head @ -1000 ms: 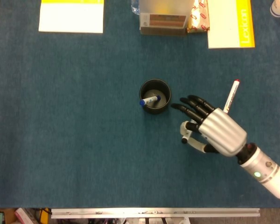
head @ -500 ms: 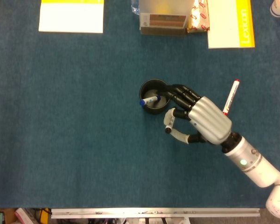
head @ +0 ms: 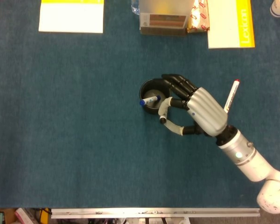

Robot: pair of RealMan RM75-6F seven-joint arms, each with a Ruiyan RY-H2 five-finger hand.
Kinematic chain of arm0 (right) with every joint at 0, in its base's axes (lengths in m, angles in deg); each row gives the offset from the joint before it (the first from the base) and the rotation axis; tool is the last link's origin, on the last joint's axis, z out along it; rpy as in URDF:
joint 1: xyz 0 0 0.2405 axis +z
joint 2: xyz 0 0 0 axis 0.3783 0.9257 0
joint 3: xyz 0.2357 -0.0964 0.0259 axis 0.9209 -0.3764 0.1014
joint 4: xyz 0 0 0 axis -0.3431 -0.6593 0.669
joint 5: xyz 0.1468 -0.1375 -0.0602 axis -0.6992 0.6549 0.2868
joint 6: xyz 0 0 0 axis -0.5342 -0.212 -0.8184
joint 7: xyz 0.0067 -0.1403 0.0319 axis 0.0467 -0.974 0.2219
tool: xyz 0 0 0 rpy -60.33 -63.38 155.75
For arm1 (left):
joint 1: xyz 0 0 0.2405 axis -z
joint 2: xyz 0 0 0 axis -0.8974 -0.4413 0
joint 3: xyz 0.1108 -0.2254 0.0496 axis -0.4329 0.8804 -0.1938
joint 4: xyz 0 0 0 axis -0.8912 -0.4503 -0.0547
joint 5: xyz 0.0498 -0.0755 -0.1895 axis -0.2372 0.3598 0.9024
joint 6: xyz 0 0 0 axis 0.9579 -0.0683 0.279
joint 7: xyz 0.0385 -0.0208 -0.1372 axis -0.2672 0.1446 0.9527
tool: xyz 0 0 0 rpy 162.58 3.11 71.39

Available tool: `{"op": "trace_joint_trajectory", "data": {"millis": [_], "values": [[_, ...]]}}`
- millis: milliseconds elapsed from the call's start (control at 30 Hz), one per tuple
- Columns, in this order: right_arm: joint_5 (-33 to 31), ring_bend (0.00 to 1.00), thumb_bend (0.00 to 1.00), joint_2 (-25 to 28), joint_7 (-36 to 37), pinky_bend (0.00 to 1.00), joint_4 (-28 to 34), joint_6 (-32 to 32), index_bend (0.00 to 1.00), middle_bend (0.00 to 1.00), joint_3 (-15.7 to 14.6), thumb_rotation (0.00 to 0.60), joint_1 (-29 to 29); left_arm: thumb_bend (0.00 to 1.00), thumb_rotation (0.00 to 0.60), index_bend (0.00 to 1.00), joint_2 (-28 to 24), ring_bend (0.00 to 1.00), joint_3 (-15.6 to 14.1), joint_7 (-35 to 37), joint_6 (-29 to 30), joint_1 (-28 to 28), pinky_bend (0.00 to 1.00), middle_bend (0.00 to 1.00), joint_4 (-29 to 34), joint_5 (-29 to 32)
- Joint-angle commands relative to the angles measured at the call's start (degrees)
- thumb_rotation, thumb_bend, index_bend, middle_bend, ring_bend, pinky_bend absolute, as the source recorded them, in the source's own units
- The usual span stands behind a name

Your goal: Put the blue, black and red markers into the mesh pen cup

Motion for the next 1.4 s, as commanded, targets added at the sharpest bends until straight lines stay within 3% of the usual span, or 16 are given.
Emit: {"op": "trace_joint_trajectory", "data": {"millis": [33, 533, 1133, 1200, 1400], "values": [[-0.5, 0.08, 0.32, -1.2, 1.2, 0.11, -1.0, 0.2, 0.59, 0.14, 0.7, 0.6, 0.6, 0.24, 0.6, 0.39, 0.0, 0.0, 0.0, 0.0, -0.1, 0.0, 0.12, 0.06, 0.0, 0.1], [-1.8, 0.08, 0.32, -8.2, 6.7, 0.11, -9.6, 2.0, 0.59, 0.14, 2.4, 0.6, 2.9, 0.24, 0.6, 0.39, -0.4, 0.0, 0.0, 0.6, 0.1, -0.2, 0.12, 0.06, 0.3, 0.0], [-3.6, 0.08, 0.31, -9.1, 8.1, 0.11, -14.5, 2.3, 0.59, 0.14, 1.7, 0.6, 3.0, 0.24, 0.6, 0.39, -0.4, 0.0, -0.1, 0.6, 0.0, -0.2, 0.12, 0.06, 0.5, -0.1], [-3.9, 0.08, 0.3, -8.9, 7.9, 0.12, -14.6, 2.0, 0.55, 0.14, 1.5, 0.6, 3.0, 0.24, 0.6, 0.39, -0.3, 0.0, -0.2, 0.5, -0.1, -0.2, 0.12, 0.06, 0.5, -0.2], [-4.2, 0.07, 0.13, -8.6, 7.1, 0.11, -14.8, 1.4, 0.25, 0.13, 1.0, 0.6, 3.0, 0.24, 0.6, 0.39, -0.4, 0.0, -0.2, 0.6, -0.1, -0.2, 0.12, 0.07, 0.5, -0.2]]}}
